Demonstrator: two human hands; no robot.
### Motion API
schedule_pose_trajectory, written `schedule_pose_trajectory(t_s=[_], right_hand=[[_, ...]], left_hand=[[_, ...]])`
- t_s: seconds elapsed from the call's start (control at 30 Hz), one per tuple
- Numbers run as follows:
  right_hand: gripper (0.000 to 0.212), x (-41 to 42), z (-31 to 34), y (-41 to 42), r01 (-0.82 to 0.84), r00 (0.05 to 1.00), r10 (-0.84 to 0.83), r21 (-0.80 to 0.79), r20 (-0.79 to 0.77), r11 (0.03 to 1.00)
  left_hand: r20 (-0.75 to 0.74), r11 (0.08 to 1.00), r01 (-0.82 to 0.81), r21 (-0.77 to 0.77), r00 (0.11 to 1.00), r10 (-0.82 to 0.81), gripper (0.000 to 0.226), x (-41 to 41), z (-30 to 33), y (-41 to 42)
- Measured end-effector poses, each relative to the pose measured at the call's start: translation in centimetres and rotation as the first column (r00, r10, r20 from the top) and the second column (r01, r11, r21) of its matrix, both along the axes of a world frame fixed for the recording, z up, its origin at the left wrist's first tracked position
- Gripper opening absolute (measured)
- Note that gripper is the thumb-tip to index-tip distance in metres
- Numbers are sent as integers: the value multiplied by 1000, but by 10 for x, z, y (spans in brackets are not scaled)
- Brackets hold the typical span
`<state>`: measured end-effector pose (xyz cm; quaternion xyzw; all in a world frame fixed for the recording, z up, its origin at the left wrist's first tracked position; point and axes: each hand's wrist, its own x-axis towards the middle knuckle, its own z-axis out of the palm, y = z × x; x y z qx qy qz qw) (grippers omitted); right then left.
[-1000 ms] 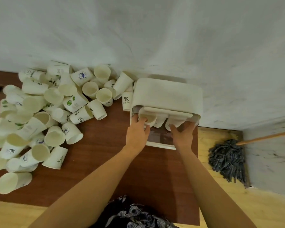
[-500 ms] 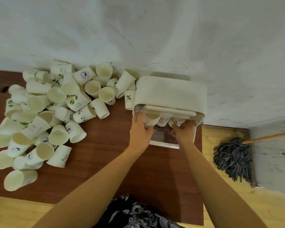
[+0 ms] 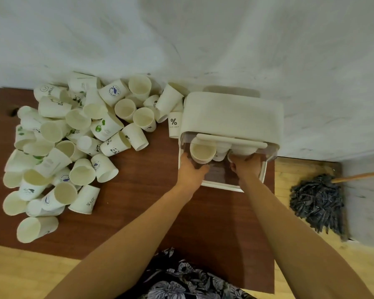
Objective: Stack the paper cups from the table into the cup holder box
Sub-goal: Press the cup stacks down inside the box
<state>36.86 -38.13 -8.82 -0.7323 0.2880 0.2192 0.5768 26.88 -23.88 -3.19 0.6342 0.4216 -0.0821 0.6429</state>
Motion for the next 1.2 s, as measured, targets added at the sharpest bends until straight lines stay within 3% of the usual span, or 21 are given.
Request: schedule_pose_trajectory(t_s=[0.1, 0.2, 0.4, 0.6, 0.73, 0.87, 0.97, 1.07, 1.2], right_hand=[[64, -12, -7, -1, -135, 989, 144, -223, 23, 965], [67, -17, -5, -3, -219, 968, 246, -327, 42, 919], [58, -26, 15, -9, -192, 965, 229, -251, 127, 949], [65, -37, 15, -14, -92, 977, 97, -37, 190, 995], [60, -34, 20, -12, -93, 973, 107, -78, 204, 993], [47, -36, 26, -12, -21, 998, 31, -150, 63, 988], [20, -52, 35, -9, -214, 976, 205, -127, -79, 969], [10, -71, 42, 5, -417, 884, 461, -320, 75, 851], [42, -72, 46, 23, -441, 713, 639, -525, 288, 728]], left_hand=[[12, 1000, -10, -26, 1000, 10, 50, 1, -2, 0], [3, 997, -38, -68, 999, 38, 46, 2, -5, -1], [52, 981, -113, -156, 991, 122, 52, 6, -12, -3], [31, 952, -200, -233, 977, 213, 55, 14, -17, -4], [12, 916, -265, -302, 959, 282, 57, 20, -23, 0], [30, 929, -253, -272, 962, 271, 65, 21, -23, 3], [96, 967, -195, -166, 972, 213, 70, 19, -24, 2], [110, 985, -155, -77, 980, 163, 74, 13, -24, -2], [68, 976, -143, -166, 985, 157, 69, 7, -22, 2]])
